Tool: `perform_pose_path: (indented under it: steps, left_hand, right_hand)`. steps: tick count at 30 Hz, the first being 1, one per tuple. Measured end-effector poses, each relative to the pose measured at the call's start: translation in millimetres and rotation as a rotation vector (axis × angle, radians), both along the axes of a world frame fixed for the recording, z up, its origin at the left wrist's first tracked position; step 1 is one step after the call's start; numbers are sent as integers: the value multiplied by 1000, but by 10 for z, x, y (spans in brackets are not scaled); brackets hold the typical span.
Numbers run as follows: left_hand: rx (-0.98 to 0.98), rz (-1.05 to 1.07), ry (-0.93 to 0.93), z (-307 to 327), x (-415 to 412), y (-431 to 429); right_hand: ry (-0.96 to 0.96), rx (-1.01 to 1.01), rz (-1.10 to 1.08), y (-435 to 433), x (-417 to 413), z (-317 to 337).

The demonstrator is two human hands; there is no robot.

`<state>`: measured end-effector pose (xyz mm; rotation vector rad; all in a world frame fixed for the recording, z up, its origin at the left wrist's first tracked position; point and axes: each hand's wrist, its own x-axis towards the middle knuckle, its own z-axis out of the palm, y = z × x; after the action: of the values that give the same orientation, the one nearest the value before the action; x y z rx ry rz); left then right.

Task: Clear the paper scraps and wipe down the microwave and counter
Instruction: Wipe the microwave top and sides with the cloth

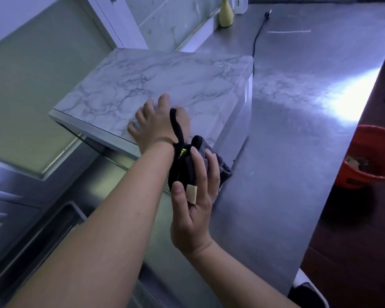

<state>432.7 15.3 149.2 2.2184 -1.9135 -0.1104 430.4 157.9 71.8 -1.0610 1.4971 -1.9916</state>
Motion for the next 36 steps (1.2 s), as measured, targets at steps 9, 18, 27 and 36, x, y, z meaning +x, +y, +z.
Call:
perform_pose_path:
  steps: [9, 18, 27, 36]
  left_hand:
    - [-8, -9, -9, -4, 56, 41]
    - [-24, -14, -3, -38, 55, -29]
    - [-31, 9, 0, -41, 102, 7]
    - [-20, 33, 15, -29, 77, 71]
  right_hand:
    - [147, -26, -28, -50, 69, -657]
    - [-282, 266, 64, -19, 88, -1023]
    - [-1072, 949, 263, -397, -758, -799]
    - [-996, 792, 239, -1096, -2296, -541]
